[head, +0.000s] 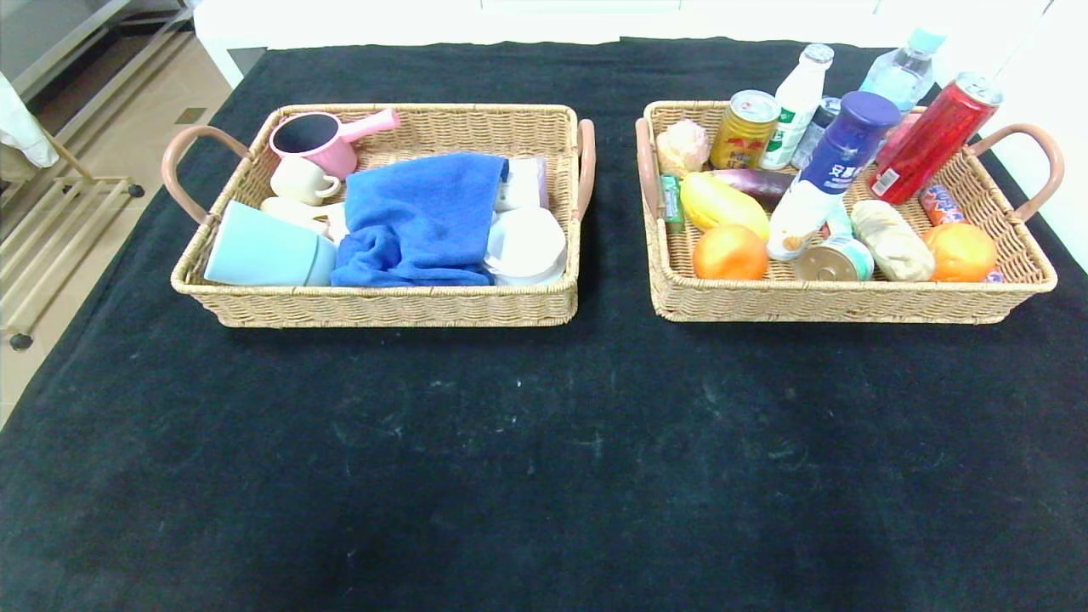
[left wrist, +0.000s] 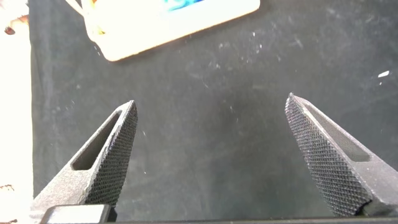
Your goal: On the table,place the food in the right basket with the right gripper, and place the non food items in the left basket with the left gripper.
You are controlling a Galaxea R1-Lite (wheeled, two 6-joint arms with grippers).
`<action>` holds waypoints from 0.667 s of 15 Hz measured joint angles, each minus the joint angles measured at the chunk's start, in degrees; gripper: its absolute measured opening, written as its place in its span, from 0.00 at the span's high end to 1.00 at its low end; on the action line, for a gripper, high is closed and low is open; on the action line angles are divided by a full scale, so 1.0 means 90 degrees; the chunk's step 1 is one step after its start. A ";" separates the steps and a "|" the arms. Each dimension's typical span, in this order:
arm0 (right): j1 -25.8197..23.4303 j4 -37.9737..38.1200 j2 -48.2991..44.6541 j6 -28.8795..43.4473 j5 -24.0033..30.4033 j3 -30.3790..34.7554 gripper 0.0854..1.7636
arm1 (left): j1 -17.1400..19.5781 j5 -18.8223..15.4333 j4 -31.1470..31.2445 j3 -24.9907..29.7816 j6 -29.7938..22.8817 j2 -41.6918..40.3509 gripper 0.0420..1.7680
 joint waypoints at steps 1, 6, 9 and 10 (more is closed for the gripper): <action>0.0003 0.0000 -0.0034 -0.0005 0.0005 0.0005 0.03 | -0.0009 0.0012 -0.0007 -0.0043 -0.0022 -0.0007 0.03; 0.0007 -0.0043 -0.0102 -0.0007 0.0003 -0.0012 0.03 | -0.0191 0.0005 0.0634 -0.0003 -0.0080 -0.0383 0.03; 0.0015 -0.0218 -0.0144 0.0030 -0.0031 0.0018 0.03 | -0.0196 -0.0012 0.0420 0.0607 -0.0037 -0.0883 0.03; 0.0015 -0.0345 -0.0168 0.0046 -0.0041 0.0091 0.03 | -0.0196 0.0019 0.0129 0.0940 -0.0034 -0.1032 0.03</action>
